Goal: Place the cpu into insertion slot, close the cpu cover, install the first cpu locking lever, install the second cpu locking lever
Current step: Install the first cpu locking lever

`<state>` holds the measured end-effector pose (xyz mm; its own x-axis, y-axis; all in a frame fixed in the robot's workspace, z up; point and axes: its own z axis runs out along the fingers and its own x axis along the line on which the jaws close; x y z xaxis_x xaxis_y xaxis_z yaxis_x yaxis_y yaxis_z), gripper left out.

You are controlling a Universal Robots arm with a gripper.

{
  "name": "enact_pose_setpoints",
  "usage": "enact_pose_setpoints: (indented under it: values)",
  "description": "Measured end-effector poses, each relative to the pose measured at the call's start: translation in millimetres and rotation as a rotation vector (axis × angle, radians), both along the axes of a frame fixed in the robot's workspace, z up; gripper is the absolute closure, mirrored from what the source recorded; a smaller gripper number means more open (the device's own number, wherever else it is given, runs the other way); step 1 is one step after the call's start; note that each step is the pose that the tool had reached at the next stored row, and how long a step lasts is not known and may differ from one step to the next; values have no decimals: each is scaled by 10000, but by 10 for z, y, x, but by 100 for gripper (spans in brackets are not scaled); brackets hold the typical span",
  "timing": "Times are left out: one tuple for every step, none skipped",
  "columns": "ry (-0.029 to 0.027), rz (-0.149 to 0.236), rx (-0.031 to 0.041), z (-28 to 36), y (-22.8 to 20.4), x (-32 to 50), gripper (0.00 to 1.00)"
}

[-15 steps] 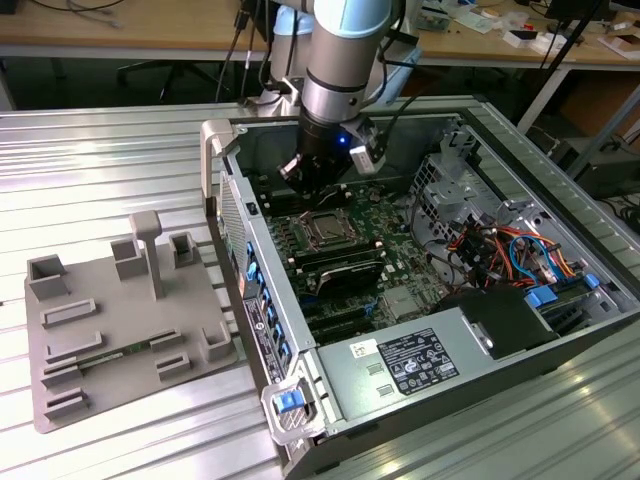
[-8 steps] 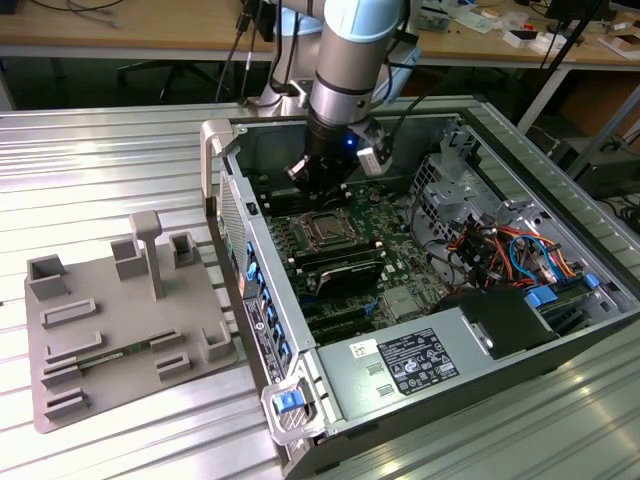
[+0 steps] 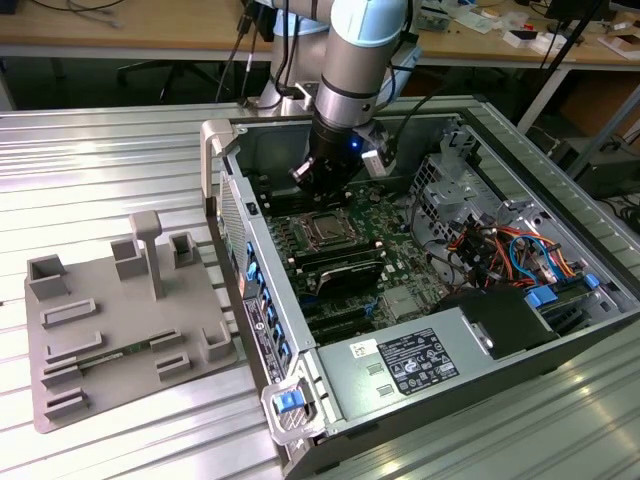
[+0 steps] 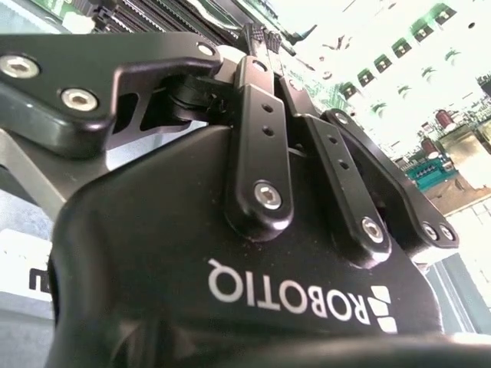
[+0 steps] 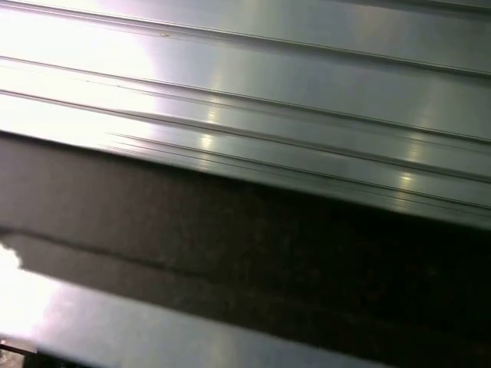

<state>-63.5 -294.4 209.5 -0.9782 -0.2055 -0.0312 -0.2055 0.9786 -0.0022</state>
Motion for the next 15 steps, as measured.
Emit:
enact_pose_setpoints:
  values:
    - [1, 0, 0, -4, 0, 7, 89]
    - [3, 1, 0, -10, 0, 14, 89]
    - [3, 1, 1, -14, 0, 17, 89]
    - [3, 0, 1, -18, 0, 18, 89]
    - [4, 0, 1, -23, 0, 20, 89]
    - [5, 0, 1, -28, 0, 22, 89]
    - [5, 0, 0, -31, 0, 23, 89]
    - [6, 0, 0, -36, 0, 24, 89]
    - [9, 1, -1, -36, 0, 27, 89]
    - [11, 0, -2, -36, 0, 33, 89]
    - [7, 0, 0, -37, 0, 40, 89]
    - [5, 1, 1, -38, 0, 48, 89]
    - [6, 0, 0, -38, 0, 57, 89]
    - [7, 0, 1, -38, 0, 73, 89]
    - [9, 1, 2, -39, 0, 83, 89]
